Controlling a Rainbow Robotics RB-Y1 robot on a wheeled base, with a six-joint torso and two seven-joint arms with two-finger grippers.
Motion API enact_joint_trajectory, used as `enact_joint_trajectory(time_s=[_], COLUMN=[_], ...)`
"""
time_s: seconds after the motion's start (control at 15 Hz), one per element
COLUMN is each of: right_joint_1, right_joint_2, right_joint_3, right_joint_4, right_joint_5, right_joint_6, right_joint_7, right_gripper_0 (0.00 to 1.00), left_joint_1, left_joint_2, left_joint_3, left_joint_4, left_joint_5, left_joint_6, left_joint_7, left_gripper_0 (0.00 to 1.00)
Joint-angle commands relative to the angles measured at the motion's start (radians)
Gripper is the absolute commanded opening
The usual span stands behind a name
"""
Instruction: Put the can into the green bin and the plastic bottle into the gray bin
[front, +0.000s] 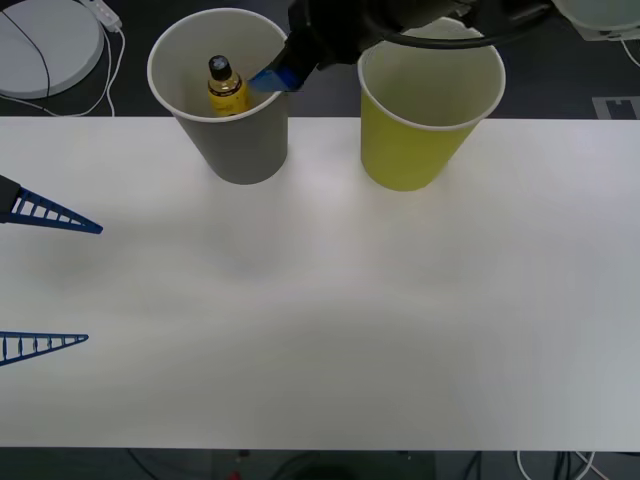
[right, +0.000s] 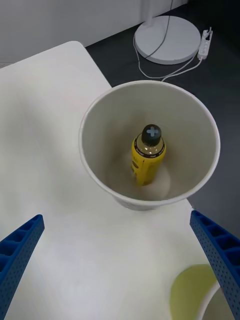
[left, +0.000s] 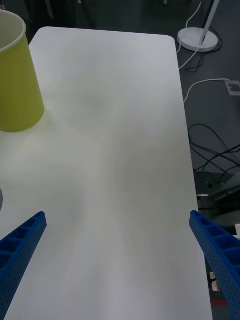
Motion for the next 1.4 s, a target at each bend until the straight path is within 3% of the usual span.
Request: enact_joint_trajectory(time_s=[0.07, 0.33, 0.6, 1.0, 1.13, 1.4], right_joint_1=[0.129, 0.267, 0.424, 0.634, 0.697, 0.825], right_joint_2=[-0.049, -0.144, -0.213, -0.313, -0.336, -0.409], right_joint_3=[-0.071, -0.14, -0.226, -0.347, -0.382, -0.412], right_joint_4=[-0.138, -0.233, -0.289, -0.44, -0.457, -0.451], right_joint_5=[-0.011, -0.144, -0.273, -0.367, -0.4, -0.555], right_joint_6=[0.001, 0.046, 0.098, 0.12, 0.132, 0.221], right_joint_7=[0.037, 0.146, 0.339, 0.425, 0.502, 0.674], right_gripper_0=[1.0, 1.0, 1.0, 1.0, 1.0, 1.0], left_joint_1=[0.0, 0.0, 0.0, 0.0, 0.0, 0.0], left_joint_2=[0.0, 0.0, 0.0, 0.0, 0.0, 0.0], left_joint_3=[0.0, 0.0, 0.0, 0.0, 0.0, 0.0], left_joint_4=[0.0, 0.0, 0.0, 0.0, 0.0, 0.0], left_joint_5=[0.0, 0.0, 0.0, 0.0, 0.0, 0.0], left_joint_6=[0.0, 0.0, 0.0, 0.0, 0.0, 0.0], left_joint_7=[0.0, 0.0, 0.0, 0.0, 0.0, 0.0], left_gripper_0=[1.0, 1.0, 1.0, 1.0, 1.0, 1.0])
